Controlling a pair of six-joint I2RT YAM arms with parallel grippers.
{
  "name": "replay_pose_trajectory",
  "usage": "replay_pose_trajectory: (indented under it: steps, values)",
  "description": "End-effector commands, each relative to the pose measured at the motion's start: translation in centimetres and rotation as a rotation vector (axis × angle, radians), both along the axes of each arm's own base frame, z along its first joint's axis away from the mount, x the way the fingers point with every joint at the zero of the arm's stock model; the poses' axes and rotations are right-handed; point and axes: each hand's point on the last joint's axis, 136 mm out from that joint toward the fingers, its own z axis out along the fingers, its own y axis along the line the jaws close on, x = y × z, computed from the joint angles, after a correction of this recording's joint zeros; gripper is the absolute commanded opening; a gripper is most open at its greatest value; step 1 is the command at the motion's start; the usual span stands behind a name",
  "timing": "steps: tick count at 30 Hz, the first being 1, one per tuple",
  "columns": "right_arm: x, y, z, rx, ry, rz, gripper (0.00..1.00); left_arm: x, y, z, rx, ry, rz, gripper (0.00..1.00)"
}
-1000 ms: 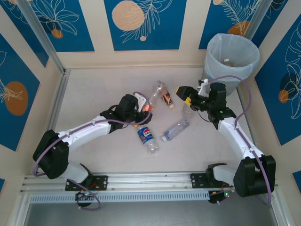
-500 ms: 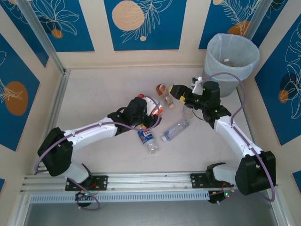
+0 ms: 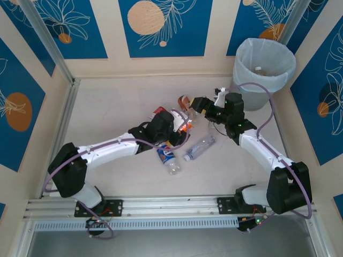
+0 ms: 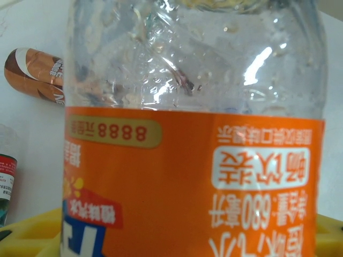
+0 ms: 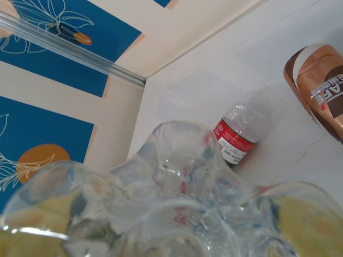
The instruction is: Put the plastic bottles in the bin
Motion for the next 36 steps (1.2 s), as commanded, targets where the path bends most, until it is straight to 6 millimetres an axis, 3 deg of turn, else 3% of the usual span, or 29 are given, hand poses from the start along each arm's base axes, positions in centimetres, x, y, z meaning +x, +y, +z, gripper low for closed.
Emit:
replay_pose_trajectory:
  steps: [1, 11, 17, 20, 23, 24, 26, 32, 36]
  values:
    - [0.1, -0.2, 0.1, -0.008, -0.037, -0.016, 0.7, 0.1, -1.0, 1.0, -0.005, -0.027, -0.021, 0.48]
    - [0.4, -1.1, 0.2, -0.021, -0.051, -0.066, 0.55, -0.1, -1.2, 1.0, -0.011, -0.007, -0.03, 0.52]
    - [0.3, -1.3, 0.3, -0.021, -0.06, -0.073, 0.43, -0.3, -1.3, 1.0, -0.018, 0.001, -0.037, 0.61]
    - [0.4, -1.4, 0.4, -0.024, -0.067, -0.075, 0.31, -0.4, -1.3, 1.2, -0.033, 0.003, -0.044, 0.74]
    - [0.4, -1.4, 0.6, -0.024, -0.072, -0.075, 0.05, -0.5, -1.3, 1.6, -0.054, -0.013, -0.045, 0.86]
    - [0.4, -1.5, 0.5, -0.025, -0.064, -0.078, 0.01, -0.5, -1.2, 1.8, -0.061, -0.02, -0.048, 0.89]
    - [0.4, -1.6, 0.7, -0.024, -0.06, -0.08, 0.0, -0.8, -1.2, 2.0, -0.075, -0.025, -0.061, 0.99]
    - [0.4, -2.4, 0.9, -0.027, -0.065, -0.104, 0.0, -2.2, -1.2, 3.3, -0.171, -0.051, -0.129, 0.99]
    - [0.2, -3.1, 1.0, -0.042, -0.075, -0.123, 0.0, -2.1, -0.5, 4.1, -0.202, -0.083, -0.102, 0.99]
